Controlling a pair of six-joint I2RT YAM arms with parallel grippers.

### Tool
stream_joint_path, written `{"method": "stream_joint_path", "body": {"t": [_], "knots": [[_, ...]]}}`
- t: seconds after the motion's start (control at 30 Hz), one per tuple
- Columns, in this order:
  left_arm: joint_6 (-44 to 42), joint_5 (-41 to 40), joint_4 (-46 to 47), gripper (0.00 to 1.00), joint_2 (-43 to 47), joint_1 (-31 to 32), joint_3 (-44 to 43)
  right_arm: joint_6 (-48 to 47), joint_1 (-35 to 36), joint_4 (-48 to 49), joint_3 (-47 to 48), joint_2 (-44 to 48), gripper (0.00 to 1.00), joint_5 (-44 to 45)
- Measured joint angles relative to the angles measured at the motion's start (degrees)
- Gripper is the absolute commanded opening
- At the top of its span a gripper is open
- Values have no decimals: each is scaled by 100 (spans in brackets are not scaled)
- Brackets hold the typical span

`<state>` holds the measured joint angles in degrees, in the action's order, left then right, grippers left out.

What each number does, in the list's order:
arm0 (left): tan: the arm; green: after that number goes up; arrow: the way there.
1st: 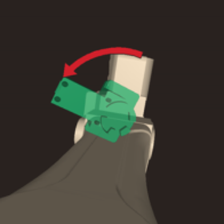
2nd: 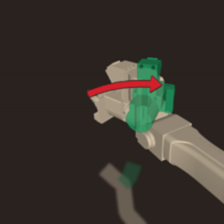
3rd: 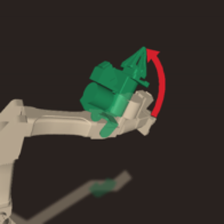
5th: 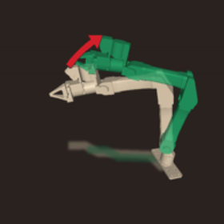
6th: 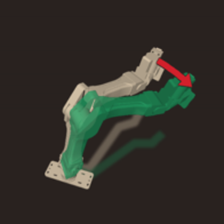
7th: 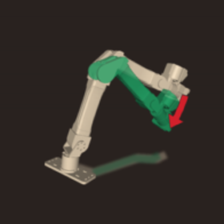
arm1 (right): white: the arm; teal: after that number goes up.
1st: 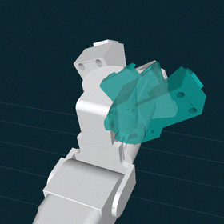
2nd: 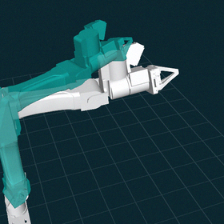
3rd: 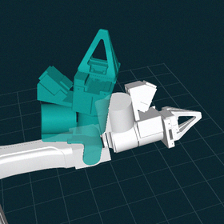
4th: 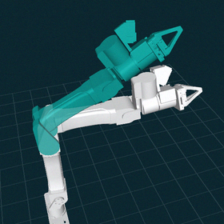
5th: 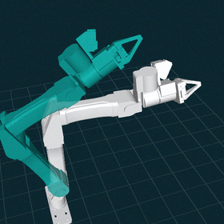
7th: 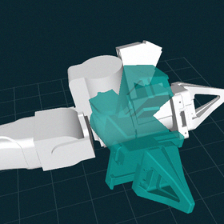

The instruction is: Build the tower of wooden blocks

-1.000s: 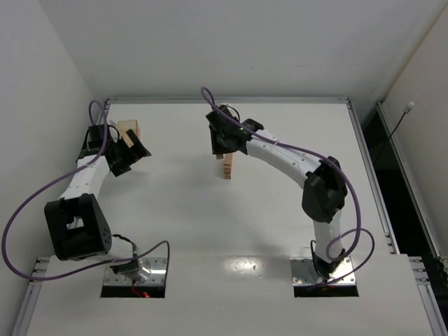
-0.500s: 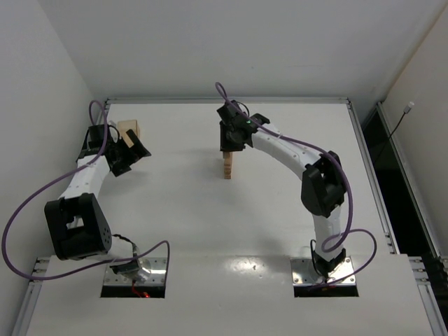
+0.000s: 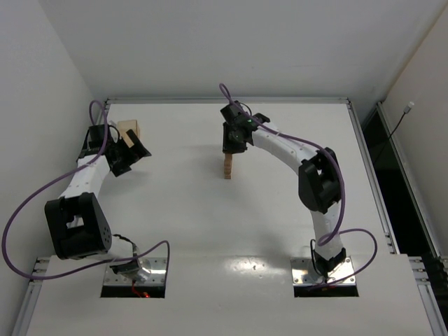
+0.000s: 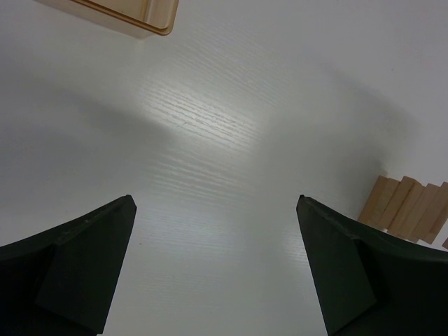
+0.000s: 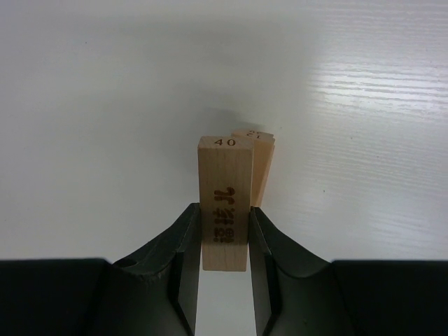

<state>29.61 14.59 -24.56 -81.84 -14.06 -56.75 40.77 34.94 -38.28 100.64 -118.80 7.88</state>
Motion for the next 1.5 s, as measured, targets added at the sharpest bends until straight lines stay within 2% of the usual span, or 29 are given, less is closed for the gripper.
{"method": "stream_joint_path", "body": {"t": [0.03,0.07,0.17,0.2,0.77,0.87,0.97,1.13,1.27,1.37,1.5], "knots": [[0,0,4,100,-11,0,0,0,0,2,0,-7,1,-2],[0,0,9,100,-28,0,0,0,-4,4,0,-9,10,-2],[0,0,7,100,-68,0,0,-2,-26,4,0,-24,11,-2],[0,0,4,100,-70,0,0,-2,-26,4,0,-28,17,-2],[0,0,9,100,-70,0,0,-2,-26,7,-72,-31,25,-52],[0,0,11,100,-70,0,0,-2,-26,13,-109,-31,37,-55],[0,0,11,100,-70,0,0,-24,-26,9,-166,-31,41,-66],[0,0,11,100,-70,0,0,-44,-26,28,-186,-31,57,-87],[0,0,11,100,-70,0,0,-129,-26,140,-275,-31,67,-160],[0,0,11,100,-70,0,0,-243,-24,258,-402,-28,72,-240],[0,7,9,100,-70,0,0,-568,11,525,-745,109,72,-306]]}}
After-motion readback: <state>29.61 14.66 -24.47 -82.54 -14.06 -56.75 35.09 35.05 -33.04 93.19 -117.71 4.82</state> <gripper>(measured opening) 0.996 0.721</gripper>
